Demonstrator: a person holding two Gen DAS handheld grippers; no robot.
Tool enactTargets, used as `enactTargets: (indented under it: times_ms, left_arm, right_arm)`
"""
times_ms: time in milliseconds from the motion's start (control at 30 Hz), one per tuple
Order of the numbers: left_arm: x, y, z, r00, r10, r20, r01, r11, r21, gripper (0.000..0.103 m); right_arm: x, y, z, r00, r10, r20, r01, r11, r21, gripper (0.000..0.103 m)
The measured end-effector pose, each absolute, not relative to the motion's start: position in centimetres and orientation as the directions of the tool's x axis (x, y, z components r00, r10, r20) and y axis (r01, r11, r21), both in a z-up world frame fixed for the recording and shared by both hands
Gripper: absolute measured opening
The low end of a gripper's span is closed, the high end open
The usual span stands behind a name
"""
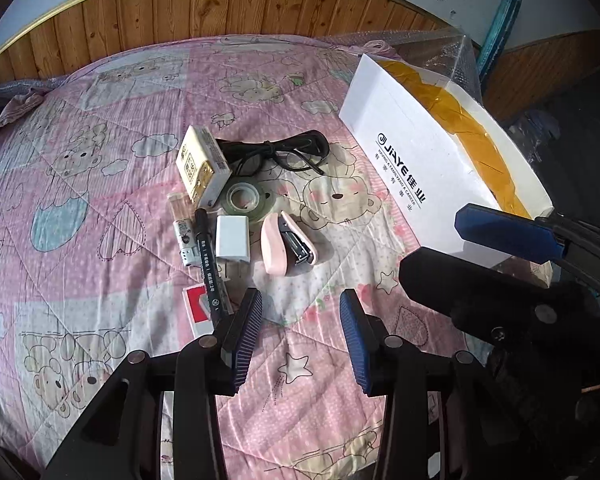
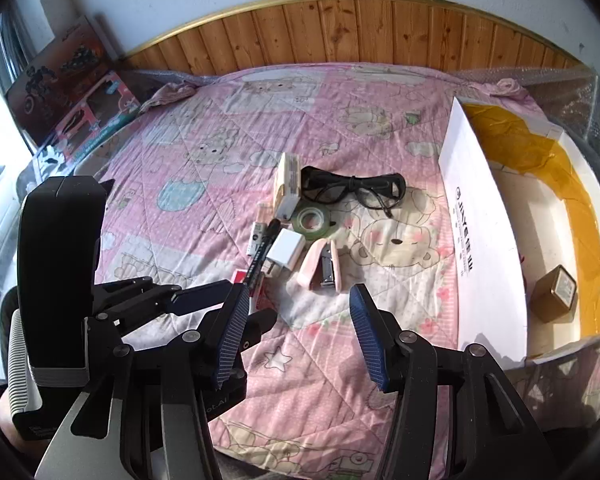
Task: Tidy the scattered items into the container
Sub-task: 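Grasp the black marker with the left tool while the right tool grasps the pink stapler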
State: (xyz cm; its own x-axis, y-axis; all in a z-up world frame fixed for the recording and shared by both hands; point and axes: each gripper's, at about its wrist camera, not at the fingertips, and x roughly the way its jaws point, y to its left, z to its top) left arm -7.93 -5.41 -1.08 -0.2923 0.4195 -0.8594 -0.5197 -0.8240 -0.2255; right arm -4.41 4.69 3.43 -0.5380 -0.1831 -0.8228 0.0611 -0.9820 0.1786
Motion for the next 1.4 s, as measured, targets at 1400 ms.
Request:
enactTargets:
  times_ms: [1400]
  left_arm:
    - [-15.4, -9.2, -9.9, -0.251, 0.456, -0.854, -0.369, -0.861, -0.351, 0.057]
  right_arm:
    - [-13.9, 5.7, -6.9, -0.386, -0.208, -0.898, -0.058, -0.967, 0.249, 0.056]
